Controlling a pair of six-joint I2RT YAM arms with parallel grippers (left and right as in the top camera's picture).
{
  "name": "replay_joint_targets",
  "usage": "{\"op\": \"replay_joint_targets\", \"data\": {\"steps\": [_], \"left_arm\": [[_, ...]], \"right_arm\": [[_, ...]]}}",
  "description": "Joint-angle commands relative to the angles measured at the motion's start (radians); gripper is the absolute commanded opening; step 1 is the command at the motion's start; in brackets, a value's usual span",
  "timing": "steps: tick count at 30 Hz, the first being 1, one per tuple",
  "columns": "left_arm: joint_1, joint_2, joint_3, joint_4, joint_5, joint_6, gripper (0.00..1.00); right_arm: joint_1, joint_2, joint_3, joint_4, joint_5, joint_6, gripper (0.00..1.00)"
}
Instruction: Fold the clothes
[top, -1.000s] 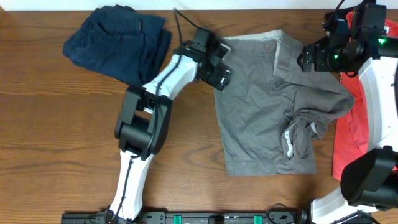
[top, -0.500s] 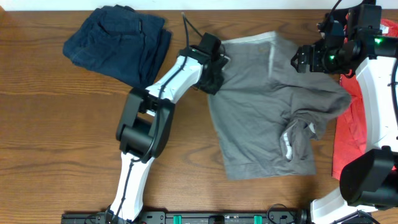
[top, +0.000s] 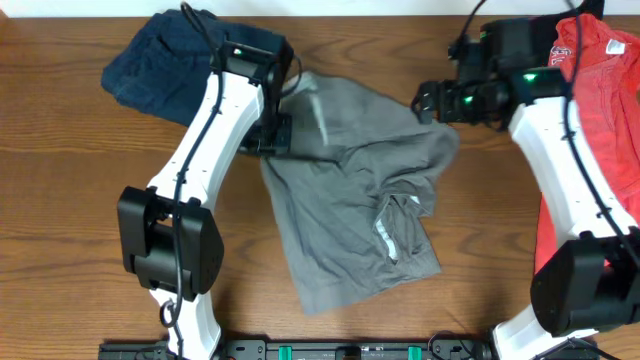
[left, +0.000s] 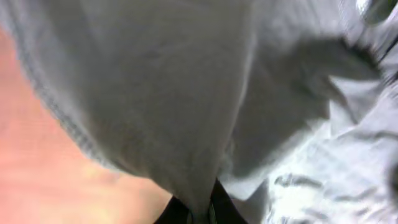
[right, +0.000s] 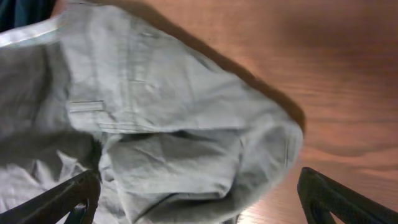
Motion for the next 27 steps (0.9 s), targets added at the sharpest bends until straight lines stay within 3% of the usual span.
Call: {"op": "replay_joint_targets", "data": {"steps": [1,4,5,6,11,15,21,27], "left_arm": [[-0.005,0.022,-0.034,-0.028,-0.05,-0.048,0.09],[-0.004,0.022,-0.077,-0.031,-0.082,-0.048,0.62],[-0.002,0.022,-0.084,-0.037,-0.101,-0.048,0.74],[0.0,0.022,-0.084,-0.042,-0.113,-0.048,0.79],[-0.008,-0.01,-0.044,-0.029,-0.098,-0.039,0.79],[-0.058,-0.021,-0.037,0.117,0.019,0.087,0.88],[-0.125,0.077,-0.043,0.359,0.074,0.237,0.89],[-0.132,0.205,-0.044,0.418,0.074,0.288,0.89]], "right_arm": [[0.023,-0.006,-0.017,0.005,0.035,0.068,0.99],[0.025,-0.006,-0.017,-0.016,0.033,0.067,0.99],[0.024,-0.006,-0.017,-0.028,0.032,0.067,0.99],[0.024,-0.006,-0.017,-0.042,0.032,0.061,0.99],[0.024,-0.006,-0.018,-0.089,0.032,0.012,0.99],[0.024,-0.006,-0.018,-0.093,0.032,0.003,0.99],[0.024,-0.006,-0.018,-0.09,0.031,0.004,0.99],[0.025,-0.006,-0.018,-0.101,0.031,-0.004,0.99]]}}
